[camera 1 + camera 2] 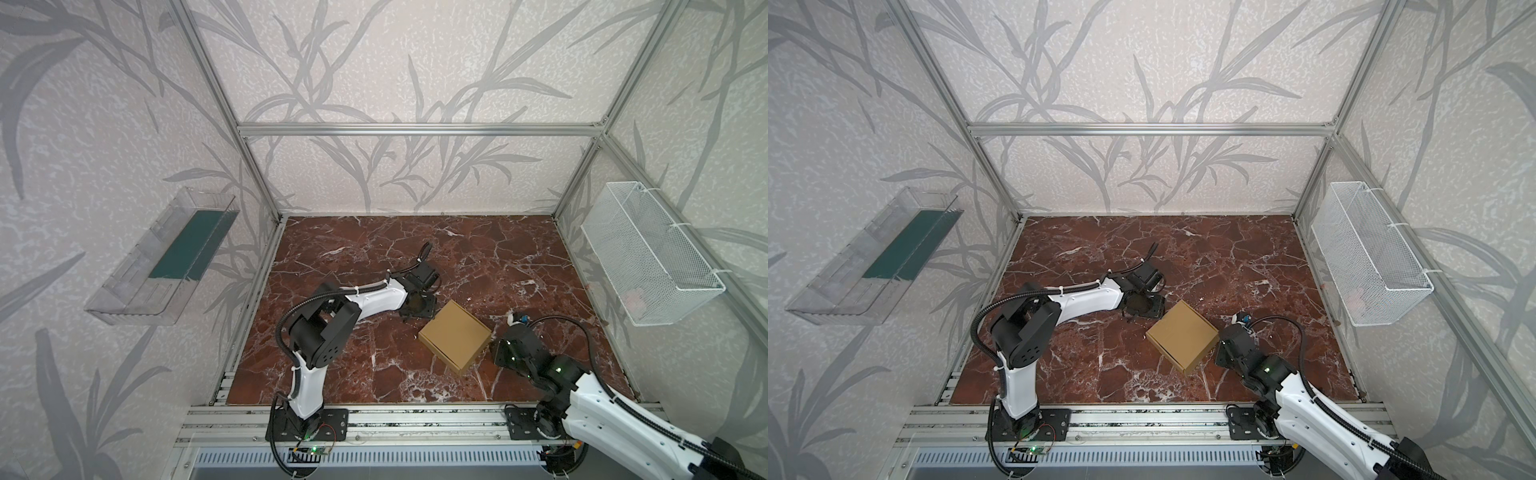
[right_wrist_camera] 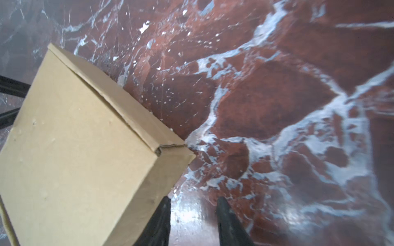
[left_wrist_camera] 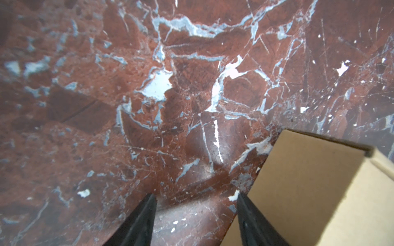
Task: Assemble paper box
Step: Fold and tuck the lid into the gap.
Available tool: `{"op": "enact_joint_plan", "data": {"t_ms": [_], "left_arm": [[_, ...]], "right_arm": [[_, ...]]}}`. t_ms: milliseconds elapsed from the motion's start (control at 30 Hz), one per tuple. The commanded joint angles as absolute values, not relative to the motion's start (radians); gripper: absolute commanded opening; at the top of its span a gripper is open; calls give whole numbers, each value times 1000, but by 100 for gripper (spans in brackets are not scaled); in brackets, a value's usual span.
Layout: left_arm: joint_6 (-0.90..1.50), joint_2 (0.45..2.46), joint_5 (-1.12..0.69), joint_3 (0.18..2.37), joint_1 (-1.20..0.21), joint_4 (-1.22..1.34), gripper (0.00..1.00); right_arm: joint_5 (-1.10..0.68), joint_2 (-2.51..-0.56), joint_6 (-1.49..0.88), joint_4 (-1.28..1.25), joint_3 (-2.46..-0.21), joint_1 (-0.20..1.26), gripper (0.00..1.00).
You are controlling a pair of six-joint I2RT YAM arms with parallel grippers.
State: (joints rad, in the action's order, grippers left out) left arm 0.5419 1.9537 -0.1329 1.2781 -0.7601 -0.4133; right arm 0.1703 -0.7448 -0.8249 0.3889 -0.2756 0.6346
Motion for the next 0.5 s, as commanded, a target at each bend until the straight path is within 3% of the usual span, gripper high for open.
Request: {"op": "enact_joint_plan", "data": {"t_ms": [0,467], "left_arm": [[545,1991,-159,1285,-768,-433,62],[578,2019,-227,1265,-782,-359,62]], "right_arm": [[131,-818,-802,252,-252,627,37],[-57,-1090,-775,-106,-296,639,39]]}}
